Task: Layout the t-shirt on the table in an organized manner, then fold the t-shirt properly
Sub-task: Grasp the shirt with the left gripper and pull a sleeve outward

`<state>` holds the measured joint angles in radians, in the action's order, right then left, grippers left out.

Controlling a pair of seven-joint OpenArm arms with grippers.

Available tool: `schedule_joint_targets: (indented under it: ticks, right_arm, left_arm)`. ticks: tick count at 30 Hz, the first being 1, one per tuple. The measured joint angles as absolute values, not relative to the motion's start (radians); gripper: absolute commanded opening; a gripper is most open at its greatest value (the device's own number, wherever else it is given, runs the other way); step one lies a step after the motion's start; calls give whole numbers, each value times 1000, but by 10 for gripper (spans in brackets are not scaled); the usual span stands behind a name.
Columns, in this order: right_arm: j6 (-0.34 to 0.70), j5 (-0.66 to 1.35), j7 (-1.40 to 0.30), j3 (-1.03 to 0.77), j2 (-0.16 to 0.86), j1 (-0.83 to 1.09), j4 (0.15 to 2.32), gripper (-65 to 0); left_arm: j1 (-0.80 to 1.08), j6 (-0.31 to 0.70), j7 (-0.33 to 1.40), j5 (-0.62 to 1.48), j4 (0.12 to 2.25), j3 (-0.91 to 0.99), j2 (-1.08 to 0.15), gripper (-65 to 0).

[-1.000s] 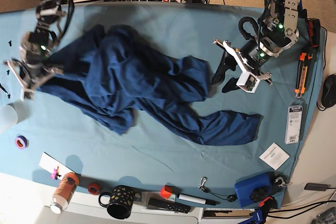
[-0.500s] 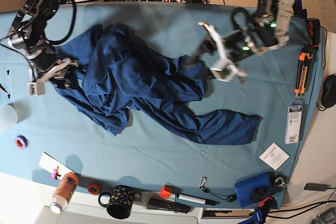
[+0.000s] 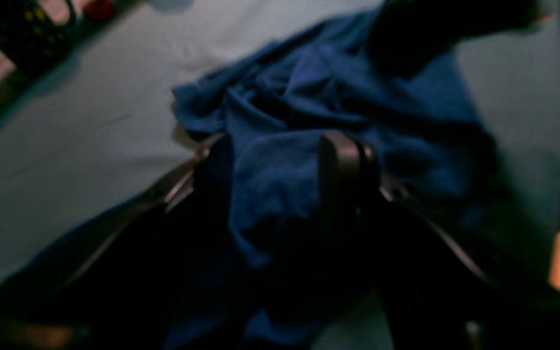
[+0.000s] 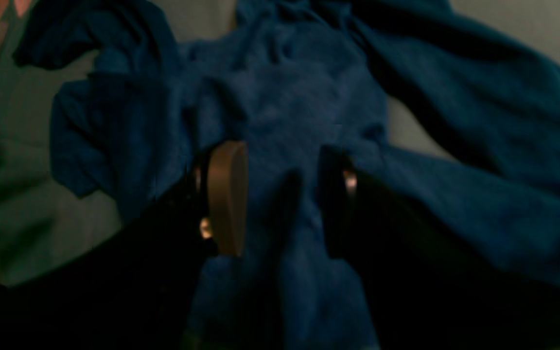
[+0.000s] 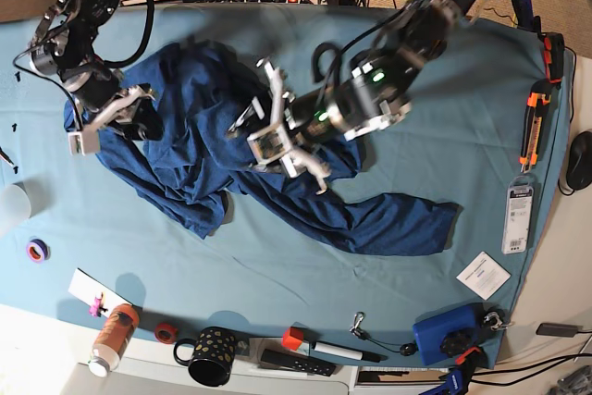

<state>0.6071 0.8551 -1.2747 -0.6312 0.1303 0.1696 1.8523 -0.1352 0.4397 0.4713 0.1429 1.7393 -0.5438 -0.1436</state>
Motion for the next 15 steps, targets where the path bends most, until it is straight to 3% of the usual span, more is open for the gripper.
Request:
schedule_joint_targets:
  ticks: [5, 15]
  right_arm:
    - [576, 841, -1253, -766, 130, 185, 1852, -405]
    - [546, 741, -1219, -914, 130, 183, 1851, -405]
  left_arm:
    - [-241, 445, 477, 202, 1523, -543, -57, -364]
    - [-325, 511, 485, 294, 1340, -542, 97, -364]
